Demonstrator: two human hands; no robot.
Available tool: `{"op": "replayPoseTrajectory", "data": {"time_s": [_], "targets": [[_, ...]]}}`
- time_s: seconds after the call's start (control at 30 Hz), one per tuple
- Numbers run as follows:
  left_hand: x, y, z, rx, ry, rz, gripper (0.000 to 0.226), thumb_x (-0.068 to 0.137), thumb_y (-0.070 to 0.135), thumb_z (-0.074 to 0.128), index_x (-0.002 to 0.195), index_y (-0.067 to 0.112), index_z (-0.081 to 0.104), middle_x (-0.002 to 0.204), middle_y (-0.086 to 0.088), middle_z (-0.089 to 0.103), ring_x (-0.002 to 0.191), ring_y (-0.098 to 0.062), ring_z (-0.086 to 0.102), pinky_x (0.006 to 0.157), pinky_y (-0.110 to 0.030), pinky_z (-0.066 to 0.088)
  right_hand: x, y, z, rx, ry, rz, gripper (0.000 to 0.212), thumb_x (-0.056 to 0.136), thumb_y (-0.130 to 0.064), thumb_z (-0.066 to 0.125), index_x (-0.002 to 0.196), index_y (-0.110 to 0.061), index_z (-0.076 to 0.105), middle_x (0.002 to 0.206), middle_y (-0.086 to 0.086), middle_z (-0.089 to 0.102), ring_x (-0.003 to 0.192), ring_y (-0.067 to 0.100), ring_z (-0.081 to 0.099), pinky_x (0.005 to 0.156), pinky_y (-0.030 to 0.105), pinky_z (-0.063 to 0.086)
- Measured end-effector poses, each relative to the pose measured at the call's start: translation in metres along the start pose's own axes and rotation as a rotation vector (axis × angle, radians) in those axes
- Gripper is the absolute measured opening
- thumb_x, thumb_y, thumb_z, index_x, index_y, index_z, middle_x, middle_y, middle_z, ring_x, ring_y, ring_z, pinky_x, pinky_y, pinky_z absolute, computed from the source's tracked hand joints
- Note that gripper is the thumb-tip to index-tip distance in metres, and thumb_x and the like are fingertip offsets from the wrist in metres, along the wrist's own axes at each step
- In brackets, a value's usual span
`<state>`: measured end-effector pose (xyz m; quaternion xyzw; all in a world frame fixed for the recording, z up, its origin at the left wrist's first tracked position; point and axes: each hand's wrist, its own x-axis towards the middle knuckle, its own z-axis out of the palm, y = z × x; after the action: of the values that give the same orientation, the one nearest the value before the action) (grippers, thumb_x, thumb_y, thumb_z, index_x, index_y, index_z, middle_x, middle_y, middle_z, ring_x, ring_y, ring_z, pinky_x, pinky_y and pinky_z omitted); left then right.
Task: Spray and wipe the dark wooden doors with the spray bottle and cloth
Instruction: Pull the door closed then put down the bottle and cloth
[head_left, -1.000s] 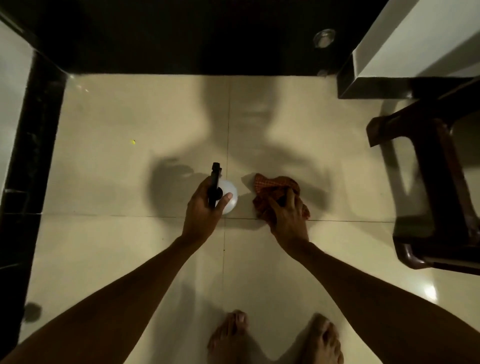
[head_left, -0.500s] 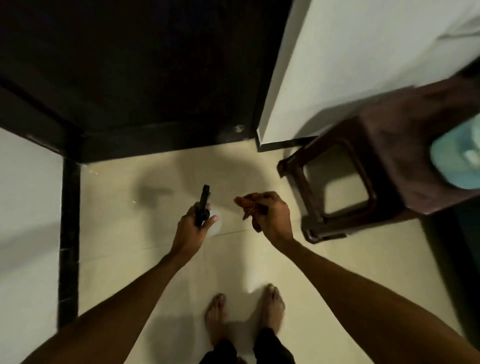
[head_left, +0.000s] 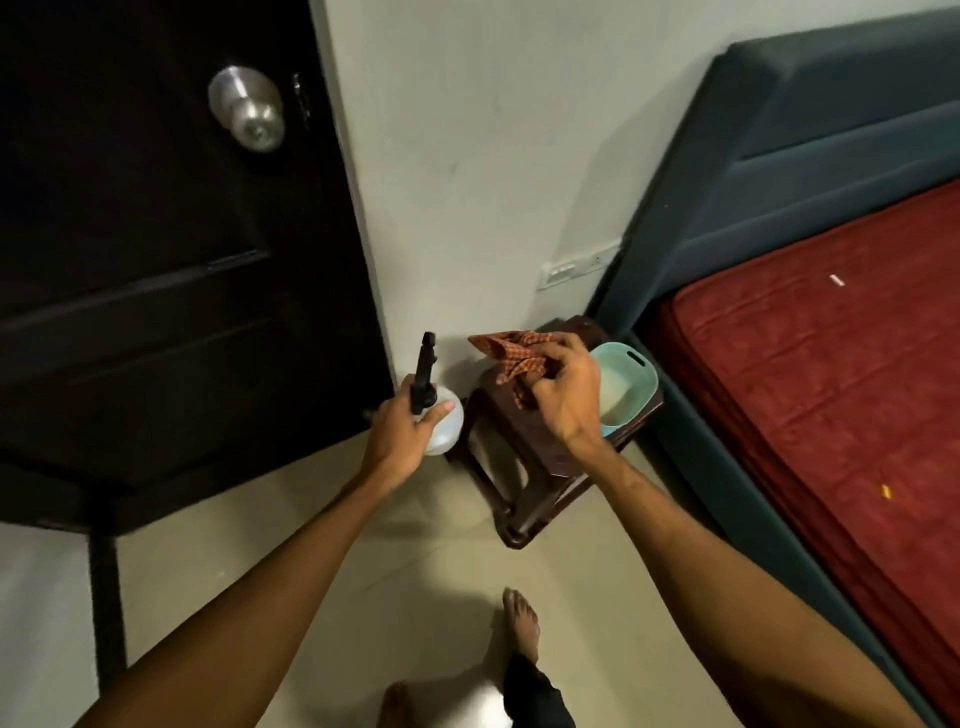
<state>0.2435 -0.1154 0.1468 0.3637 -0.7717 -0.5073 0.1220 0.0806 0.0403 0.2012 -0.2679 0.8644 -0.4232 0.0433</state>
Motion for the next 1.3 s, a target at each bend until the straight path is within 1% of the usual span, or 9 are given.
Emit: {"op": "replayPoseTrajectory", "data": {"time_s": [0.17, 0.27, 0.37, 0.47, 0.73, 0.87, 1.0, 1.17, 1.3], "targets": [[0.033, 0.07, 0.079, 0.033, -0.09, 0.05, 0.05, 0.087, 0.052, 0.076, 0.125, 0.02, 0.067, 0.115, -0.006, 0.073, 0.11, -0.029, 0.067, 0.095, -0.045, 0.054, 0.044, 0.07, -0.065, -0.011, 0.078, 0.152, 0.031, 0.081, -0.002, 0.077, 0.111, -0.011, 0.079, 0.12, 0.0, 0.066, 0.108, 0.012, 0.059, 0.103, 0.032, 0.048], [0.063, 0.083, 0.126, 0.083, -0.143, 0.033, 0.07, 0.077, 0.07, 0.068, 0.131, 0.025, 0.066, 0.119, -0.003, 0.073, 0.114, -0.028, 0.067, 0.098, -0.048, 0.054, 0.065, 0.119, -0.084, -0.043, 0.066, 0.235, 0.031, 0.082, -0.005, 0.079, 0.112, -0.011, 0.079, 0.121, 0.001, 0.066, 0.108, 0.013, 0.061, 0.101, 0.032, 0.05], [0.09, 0.09, 0.162, 0.116, -0.175, 0.006, 0.052, 0.089, 0.042, 0.079, 0.131, 0.015, 0.068, 0.121, -0.008, 0.072, 0.114, -0.029, 0.066, 0.098, -0.042, 0.053, 0.08, 0.161, -0.085, -0.056, 0.04, 0.317, 0.029, 0.081, -0.008, 0.081, 0.11, -0.01, 0.079, 0.121, 0.004, 0.067, 0.111, 0.021, 0.063, 0.095, 0.025, 0.048], [0.116, 0.083, 0.188, 0.128, -0.176, -0.017, 0.044, 0.091, 0.028, 0.079, 0.13, 0.01, 0.069, 0.123, -0.012, 0.071, 0.115, -0.032, 0.065, 0.096, -0.039, 0.051, 0.089, 0.193, -0.076, -0.018, 0.022, 0.401, 0.027, 0.084, -0.01, 0.081, 0.11, -0.01, 0.079, 0.126, 0.006, 0.067, 0.119, 0.023, 0.06, 0.104, 0.034, 0.05], [0.19, 0.0, 0.25, 0.183, -0.227, -0.122, 0.084, 0.079, 0.064, 0.071, 0.145, 0.014, 0.057, 0.139, -0.01, 0.064, 0.131, -0.032, 0.057, 0.107, -0.054, 0.05, 0.109, 0.281, -0.001, -0.1, -0.154, 0.51, 0.03, 0.093, -0.008, 0.069, 0.122, -0.01, 0.072, 0.139, 0.008, 0.055, 0.125, 0.024, 0.054, 0.103, 0.019, 0.038], [0.204, -0.028, 0.273, 0.162, -0.231, -0.116, 0.069, 0.089, 0.039, 0.08, 0.145, 0.006, 0.056, 0.136, -0.012, 0.067, 0.129, -0.029, 0.06, 0.106, -0.035, 0.048, 0.12, 0.315, 0.042, -0.189, -0.397, 0.556, 0.042, 0.092, -0.009, 0.065, 0.134, -0.008, 0.064, 0.154, 0.018, 0.035, 0.136, 0.037, 0.042, 0.123, 0.034, 0.024], [0.214, -0.034, 0.279, 0.13, -0.22, -0.092, 0.063, 0.091, 0.037, 0.078, 0.143, 0.006, 0.059, 0.131, -0.01, 0.07, 0.125, -0.023, 0.063, 0.101, -0.026, 0.046, 0.124, 0.337, 0.062, -0.261, -0.58, 0.629, 0.041, 0.093, -0.015, 0.064, 0.134, -0.01, 0.064, 0.157, 0.023, 0.024, 0.126, 0.048, 0.049, 0.119, 0.043, 0.035], [0.218, -0.037, 0.275, 0.169, -0.257, -0.075, 0.065, 0.089, 0.033, 0.08, 0.144, 0.005, 0.056, 0.136, -0.012, 0.066, 0.13, -0.029, 0.06, 0.109, -0.037, 0.048, 0.127, 0.334, 0.06, -0.26, -0.617, 0.612, 0.044, 0.097, -0.014, 0.056, 0.14, -0.021, 0.061, 0.156, 0.02, 0.024, 0.129, 0.048, 0.047, 0.122, 0.046, 0.031], [0.21, -0.024, 0.261, 0.28, -0.335, -0.1, 0.076, 0.088, 0.019, 0.083, 0.152, 0.009, 0.043, 0.15, -0.014, 0.053, 0.14, -0.033, 0.049, 0.112, -0.04, 0.041, 0.123, 0.31, 0.041, -0.261, -0.46, 0.558, 0.042, 0.097, -0.013, 0.056, 0.138, -0.018, 0.064, 0.153, 0.017, 0.037, 0.132, 0.04, 0.046, 0.117, 0.047, 0.037]]}}
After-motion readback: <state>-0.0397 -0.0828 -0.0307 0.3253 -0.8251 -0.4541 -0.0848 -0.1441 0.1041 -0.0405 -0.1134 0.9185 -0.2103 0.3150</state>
